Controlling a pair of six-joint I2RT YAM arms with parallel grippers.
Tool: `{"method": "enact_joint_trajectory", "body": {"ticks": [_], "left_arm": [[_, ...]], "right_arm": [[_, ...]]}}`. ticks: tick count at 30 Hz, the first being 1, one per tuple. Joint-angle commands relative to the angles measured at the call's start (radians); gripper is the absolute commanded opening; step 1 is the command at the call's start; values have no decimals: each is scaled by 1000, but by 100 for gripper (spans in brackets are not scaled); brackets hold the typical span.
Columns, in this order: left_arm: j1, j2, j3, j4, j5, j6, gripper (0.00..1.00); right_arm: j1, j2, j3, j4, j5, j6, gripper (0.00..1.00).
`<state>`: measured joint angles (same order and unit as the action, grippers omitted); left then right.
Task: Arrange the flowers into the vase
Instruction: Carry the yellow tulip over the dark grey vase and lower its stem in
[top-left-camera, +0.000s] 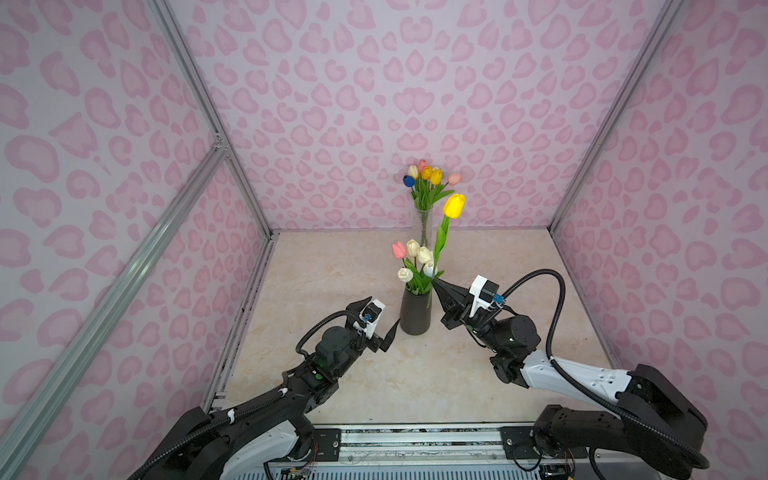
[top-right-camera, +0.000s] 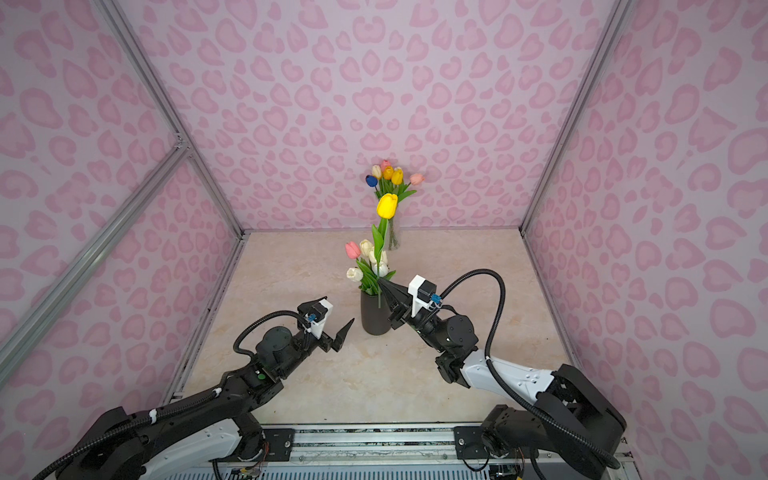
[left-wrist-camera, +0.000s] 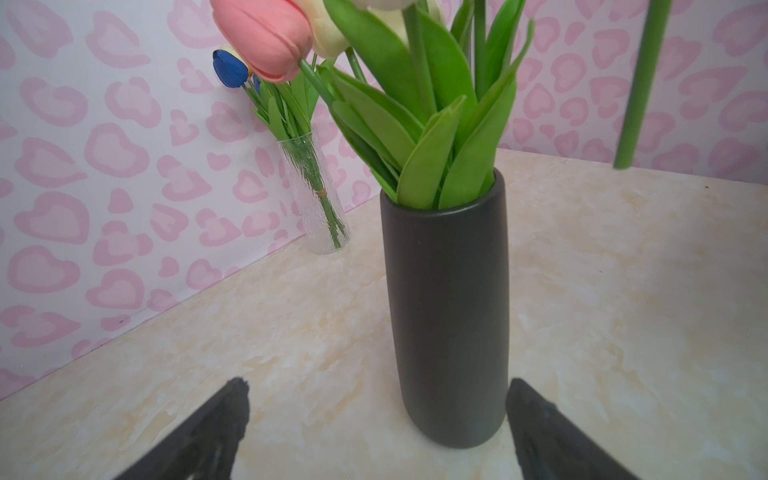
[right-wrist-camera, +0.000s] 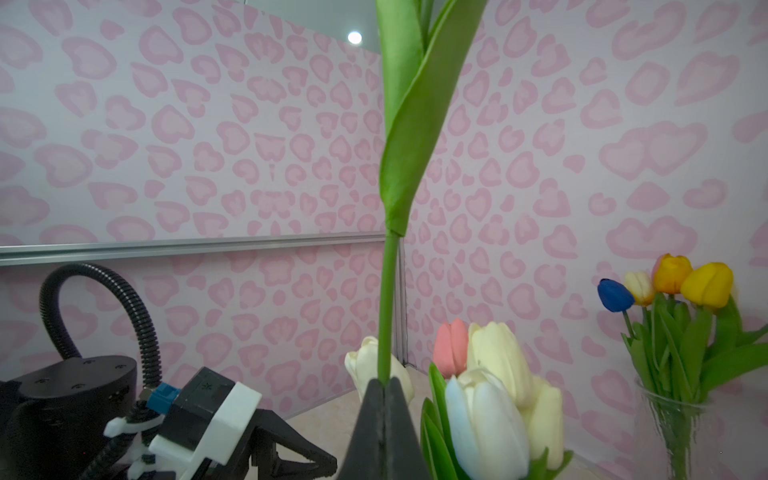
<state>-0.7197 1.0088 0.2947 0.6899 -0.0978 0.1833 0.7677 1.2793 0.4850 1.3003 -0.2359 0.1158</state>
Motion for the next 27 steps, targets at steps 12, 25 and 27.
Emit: {"method": "enact_joint_trajectory", "body": {"ticks": [12, 25, 27], "left_arm": [[0, -19, 3, 36, 1, 3, 97], [0, -9, 8, 30, 4, 5, 97], [1, -10, 8, 30, 4, 5, 97]], "right_arm": [[12, 188, 62, 215, 149, -163, 0], [-5, 242, 96, 230, 149, -163, 0], [-6, 249, 96, 240, 147, -163, 0]]}}
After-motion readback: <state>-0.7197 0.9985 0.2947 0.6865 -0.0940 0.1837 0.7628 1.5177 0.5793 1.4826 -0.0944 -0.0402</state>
